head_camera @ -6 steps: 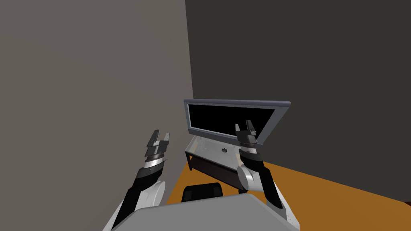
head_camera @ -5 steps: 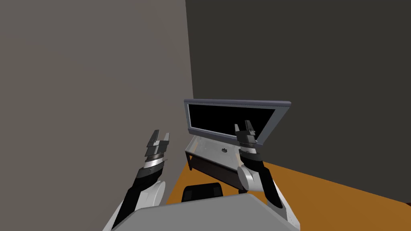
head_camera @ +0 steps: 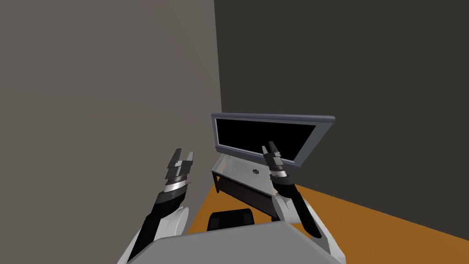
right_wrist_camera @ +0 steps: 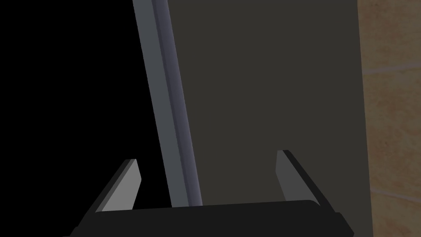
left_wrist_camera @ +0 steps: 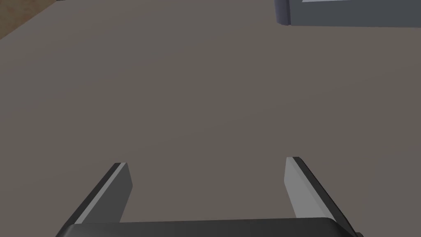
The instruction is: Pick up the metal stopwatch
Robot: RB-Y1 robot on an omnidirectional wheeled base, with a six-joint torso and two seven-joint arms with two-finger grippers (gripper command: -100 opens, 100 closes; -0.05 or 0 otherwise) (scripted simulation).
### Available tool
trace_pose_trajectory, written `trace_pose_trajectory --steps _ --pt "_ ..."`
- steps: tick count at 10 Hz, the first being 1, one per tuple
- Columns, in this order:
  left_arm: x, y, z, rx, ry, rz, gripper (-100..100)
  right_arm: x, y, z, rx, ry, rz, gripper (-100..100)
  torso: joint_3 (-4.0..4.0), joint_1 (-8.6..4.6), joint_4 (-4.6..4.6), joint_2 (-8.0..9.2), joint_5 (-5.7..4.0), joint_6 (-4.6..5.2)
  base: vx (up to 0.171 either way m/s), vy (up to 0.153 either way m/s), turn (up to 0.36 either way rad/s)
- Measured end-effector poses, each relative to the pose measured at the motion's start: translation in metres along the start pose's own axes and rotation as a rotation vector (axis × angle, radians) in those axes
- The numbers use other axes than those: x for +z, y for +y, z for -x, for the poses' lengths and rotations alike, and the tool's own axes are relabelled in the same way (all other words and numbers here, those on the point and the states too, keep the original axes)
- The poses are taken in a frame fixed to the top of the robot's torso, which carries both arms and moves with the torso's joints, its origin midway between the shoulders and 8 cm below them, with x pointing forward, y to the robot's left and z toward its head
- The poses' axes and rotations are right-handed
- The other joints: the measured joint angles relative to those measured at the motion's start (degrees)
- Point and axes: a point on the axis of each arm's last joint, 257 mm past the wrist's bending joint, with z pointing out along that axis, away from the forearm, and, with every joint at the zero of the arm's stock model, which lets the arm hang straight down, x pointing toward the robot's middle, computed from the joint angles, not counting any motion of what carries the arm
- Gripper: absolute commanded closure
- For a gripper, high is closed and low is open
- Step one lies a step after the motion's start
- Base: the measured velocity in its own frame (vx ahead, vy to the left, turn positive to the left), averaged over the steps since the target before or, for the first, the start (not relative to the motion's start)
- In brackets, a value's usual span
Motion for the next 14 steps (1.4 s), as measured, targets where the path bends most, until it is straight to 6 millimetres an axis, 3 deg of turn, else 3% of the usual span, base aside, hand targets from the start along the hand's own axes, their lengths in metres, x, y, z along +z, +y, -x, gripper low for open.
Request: trace_pose_trajectory --steps 4,5,7,9,11,14 --pt "0.000 0.000 0.000 0.000 0.000 0.000 0 -0.027 -0.044 -0.032 -0.065 0.127 -0.116 -100 0.00 0.03 0.00 0.01 0.00 -0.01 -0.038 -0.049 0.095" --pt "0.000 0.000 0.000 0.000 0.000 0.000 0 -0.039 -0.065 -0.042 -0.088 0.171 -0.161 -100 0.02 -0.06 0.01 0.04 -0.02 0.01 -0.037 -0.054 0.047" --pt "0.000 0.000 0.000 0.000 0.000 0.000 0 -0.055 -0.081 -0.052 -0.118 0.231 -0.209 -100 -0.01 0.01 0.00 -0.02 0.00 0.00 -0.028 -0.055 0.151" --pt "0.000 0.000 0.000 0.000 0.000 0.000 0 -0.093 -0.116 -0.069 -0.164 0.329 -0.305 -100 0.02 -0.11 0.00 0.03 -0.03 0.01 -0.043 -0.066 0.131" --pt "0.000 0.000 0.000 0.000 0.000 0.000 0 -0.113 -0.132 -0.081 -0.198 0.400 -0.355 -100 -0.01 0.01 0.00 -0.02 0.00 0.01 -0.038 -0.049 0.189" --pt "0.000 0.000 0.000 0.000 0.000 0.000 0 -0.163 -0.167 -0.088 -0.255 0.524 -0.457 -100 -0.03 -0.02 -0.01 -0.06 -0.01 0.01 -0.032 -0.055 0.159"
